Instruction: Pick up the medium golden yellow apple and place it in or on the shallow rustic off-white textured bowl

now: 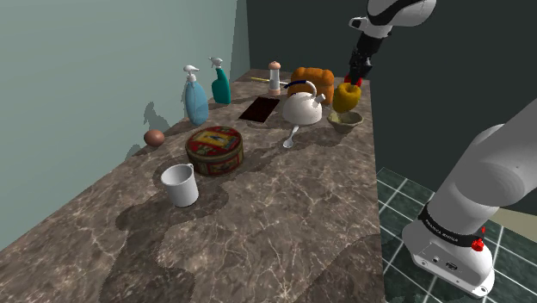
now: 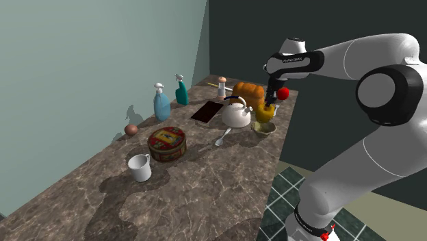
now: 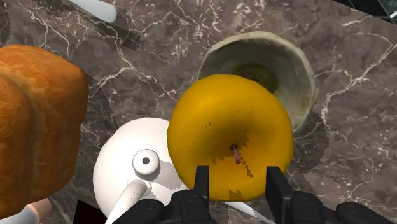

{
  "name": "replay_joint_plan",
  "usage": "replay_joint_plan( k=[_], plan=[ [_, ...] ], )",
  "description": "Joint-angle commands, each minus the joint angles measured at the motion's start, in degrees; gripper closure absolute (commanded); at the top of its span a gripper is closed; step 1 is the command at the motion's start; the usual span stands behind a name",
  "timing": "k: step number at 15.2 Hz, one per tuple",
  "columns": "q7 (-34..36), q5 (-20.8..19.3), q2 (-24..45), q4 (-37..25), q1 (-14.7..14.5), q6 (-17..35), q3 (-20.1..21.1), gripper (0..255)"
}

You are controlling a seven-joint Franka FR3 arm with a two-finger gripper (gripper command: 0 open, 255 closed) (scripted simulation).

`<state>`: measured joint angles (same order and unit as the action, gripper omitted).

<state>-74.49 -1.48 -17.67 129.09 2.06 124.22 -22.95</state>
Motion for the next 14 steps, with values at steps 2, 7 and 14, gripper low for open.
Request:
replay_joint_plan(
  k=[2, 7, 14],
  plan=[
    [0.0, 0.0, 0.0, 0.0, 0.0, 0.0, 0.0, 0],
    [0.5, -0.6, -1.7, -2.3, 0.2, -3.9, 0.4, 0],
    [0.8, -1.0, -3.0, -4.5, 0.4, -7.4, 0.8, 0]
  ],
)
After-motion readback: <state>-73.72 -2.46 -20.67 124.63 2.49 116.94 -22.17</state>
